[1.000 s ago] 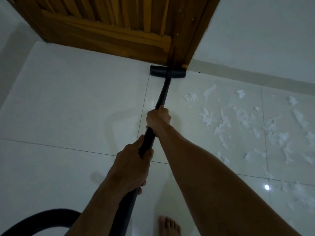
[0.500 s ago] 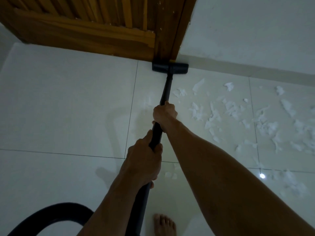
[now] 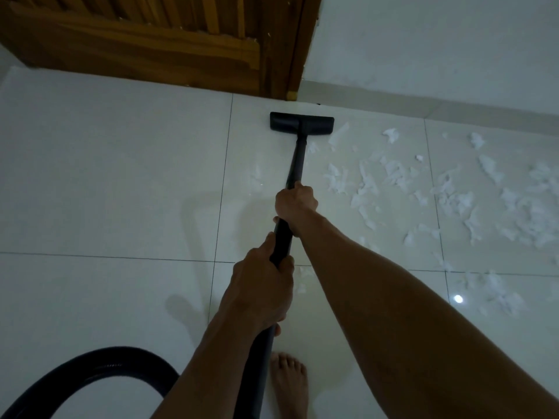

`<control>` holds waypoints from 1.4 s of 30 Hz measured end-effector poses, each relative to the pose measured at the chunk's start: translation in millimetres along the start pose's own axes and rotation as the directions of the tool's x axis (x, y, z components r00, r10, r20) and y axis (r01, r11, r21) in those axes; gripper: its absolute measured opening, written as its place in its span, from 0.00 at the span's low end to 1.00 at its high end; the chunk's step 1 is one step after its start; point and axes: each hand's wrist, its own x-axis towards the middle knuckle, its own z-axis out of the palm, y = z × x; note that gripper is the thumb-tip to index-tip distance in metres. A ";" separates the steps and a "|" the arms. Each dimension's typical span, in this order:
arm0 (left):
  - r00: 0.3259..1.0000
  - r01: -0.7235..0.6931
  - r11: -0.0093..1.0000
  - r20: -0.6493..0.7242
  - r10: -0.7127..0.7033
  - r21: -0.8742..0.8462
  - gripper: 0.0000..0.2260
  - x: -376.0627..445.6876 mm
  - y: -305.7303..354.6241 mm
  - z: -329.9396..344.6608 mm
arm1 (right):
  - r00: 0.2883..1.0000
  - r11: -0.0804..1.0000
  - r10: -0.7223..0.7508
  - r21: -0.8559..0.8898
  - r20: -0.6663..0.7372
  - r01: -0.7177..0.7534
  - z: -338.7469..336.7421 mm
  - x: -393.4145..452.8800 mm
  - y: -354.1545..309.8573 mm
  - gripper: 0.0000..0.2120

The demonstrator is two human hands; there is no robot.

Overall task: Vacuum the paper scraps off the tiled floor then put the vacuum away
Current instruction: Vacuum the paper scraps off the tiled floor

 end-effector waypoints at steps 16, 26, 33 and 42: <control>1.000 -0.006 0.998 -0.007 0.007 0.057 0.20 -116.3 -66.1 36.9 | 1.000 0.999 0.021 -0.046 0.008 -0.021 -13.4 -100.6 100.2 0.21; 1.000 -0.002 0.996 -0.029 0.004 0.094 0.18 -178.0 -95.3 70.7 | 0.999 0.997 0.007 -0.077 0.045 -0.003 -30.0 -147.5 158.3 0.21; 0.999 0.021 0.997 -0.039 -0.018 0.077 0.17 -221.7 -117.3 108.4 | 0.997 0.993 -0.004 -0.114 0.077 0.012 -51.1 -179.3 204.9 0.20; 0.998 0.033 0.995 -0.051 -0.028 0.094 0.17 -285.0 -145.1 159.0 | 0.993 0.997 0.030 -0.081 0.112 -0.021 -90.6 -229.0 267.4 0.18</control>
